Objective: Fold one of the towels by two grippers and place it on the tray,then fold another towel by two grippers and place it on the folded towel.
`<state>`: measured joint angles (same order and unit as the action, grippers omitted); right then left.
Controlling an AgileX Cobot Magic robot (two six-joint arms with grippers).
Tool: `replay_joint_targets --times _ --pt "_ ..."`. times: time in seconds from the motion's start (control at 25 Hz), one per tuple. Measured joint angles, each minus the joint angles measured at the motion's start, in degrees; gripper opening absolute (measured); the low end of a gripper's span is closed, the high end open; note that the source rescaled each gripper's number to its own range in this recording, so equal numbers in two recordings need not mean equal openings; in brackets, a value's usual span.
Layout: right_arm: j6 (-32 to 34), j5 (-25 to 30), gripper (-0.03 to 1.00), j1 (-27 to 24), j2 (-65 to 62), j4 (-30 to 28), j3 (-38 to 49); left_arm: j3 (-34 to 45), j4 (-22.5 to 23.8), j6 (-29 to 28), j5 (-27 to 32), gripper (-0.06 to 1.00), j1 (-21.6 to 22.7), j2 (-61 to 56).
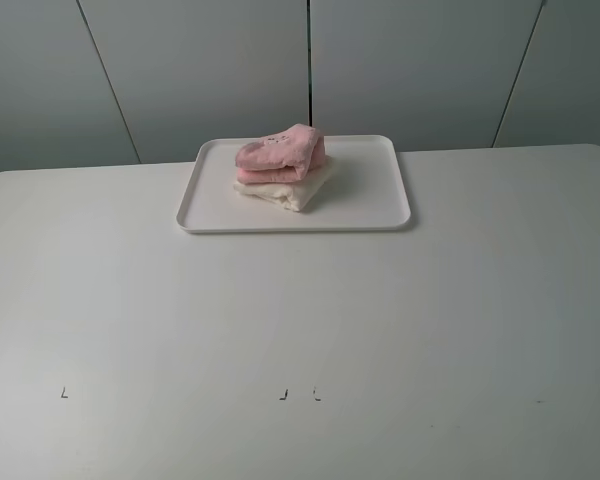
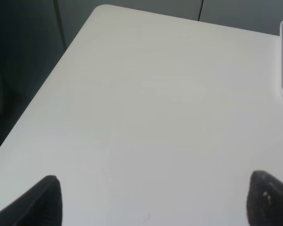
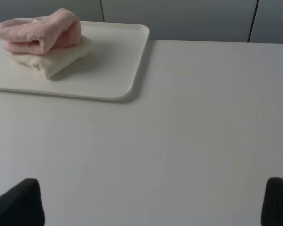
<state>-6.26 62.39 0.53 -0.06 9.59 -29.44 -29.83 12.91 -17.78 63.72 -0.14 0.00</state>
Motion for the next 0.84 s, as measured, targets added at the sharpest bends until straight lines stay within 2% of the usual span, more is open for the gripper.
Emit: replay_joint_targets --times 0.84 --pt "0.00 0.00 1.00 0.00 0.00 0.00 0.00 0.00 0.00 0.00 0.00 1.00 0.00 0.00"
